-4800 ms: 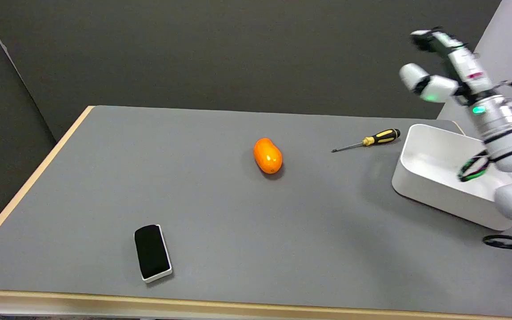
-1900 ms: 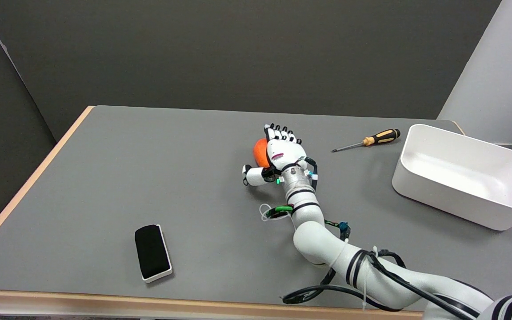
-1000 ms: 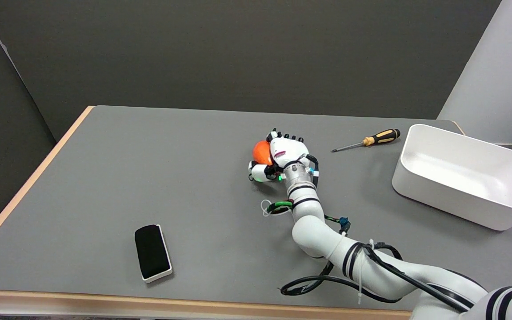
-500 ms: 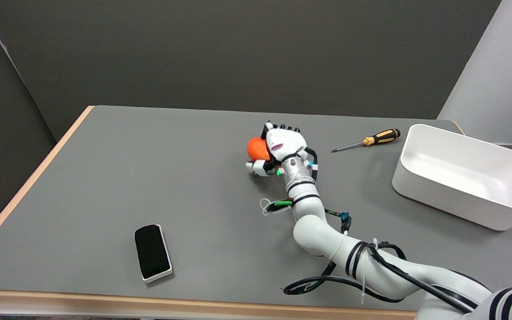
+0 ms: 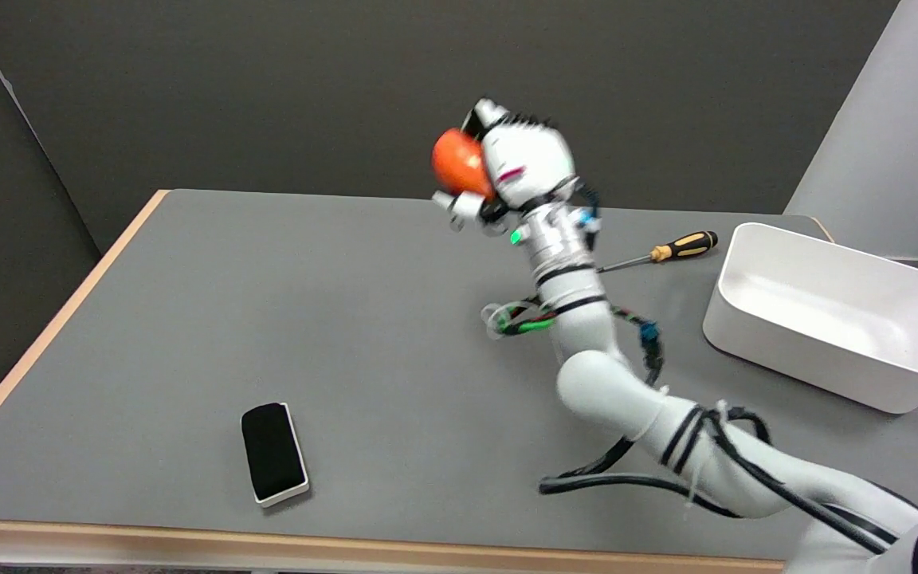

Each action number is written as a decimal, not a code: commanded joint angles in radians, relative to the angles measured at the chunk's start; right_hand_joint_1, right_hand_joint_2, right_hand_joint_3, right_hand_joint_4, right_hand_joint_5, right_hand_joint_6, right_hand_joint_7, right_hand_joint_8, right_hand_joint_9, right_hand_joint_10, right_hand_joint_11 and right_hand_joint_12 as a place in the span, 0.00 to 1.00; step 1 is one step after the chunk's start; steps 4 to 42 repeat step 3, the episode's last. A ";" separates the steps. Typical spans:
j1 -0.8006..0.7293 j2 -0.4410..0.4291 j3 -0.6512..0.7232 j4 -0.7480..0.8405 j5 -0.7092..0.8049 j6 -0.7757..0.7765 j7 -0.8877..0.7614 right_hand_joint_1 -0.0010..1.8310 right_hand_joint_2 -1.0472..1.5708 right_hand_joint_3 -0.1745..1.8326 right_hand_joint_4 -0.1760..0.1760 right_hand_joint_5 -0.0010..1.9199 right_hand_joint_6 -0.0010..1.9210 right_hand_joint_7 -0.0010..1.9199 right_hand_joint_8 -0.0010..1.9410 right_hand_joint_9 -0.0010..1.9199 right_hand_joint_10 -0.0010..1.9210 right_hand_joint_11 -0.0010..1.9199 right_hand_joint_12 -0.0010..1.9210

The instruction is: Pick up mango.

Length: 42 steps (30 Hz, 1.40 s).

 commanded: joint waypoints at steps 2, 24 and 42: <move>-0.337 0.401 0.354 0.402 0.166 0.258 -0.098 0.62 0.88 0.17 0.00 0.28 0.84 0.32 0.83 0.41 0.73 0.37 0.93; -0.364 0.427 0.358 0.404 0.186 0.306 -0.097 0.62 0.88 0.17 0.00 0.28 0.84 0.32 0.83 0.41 0.73 0.37 0.93; -0.364 0.427 0.358 0.404 0.186 0.306 -0.097 0.62 0.88 0.17 0.00 0.28 0.84 0.32 0.83 0.41 0.73 0.37 0.93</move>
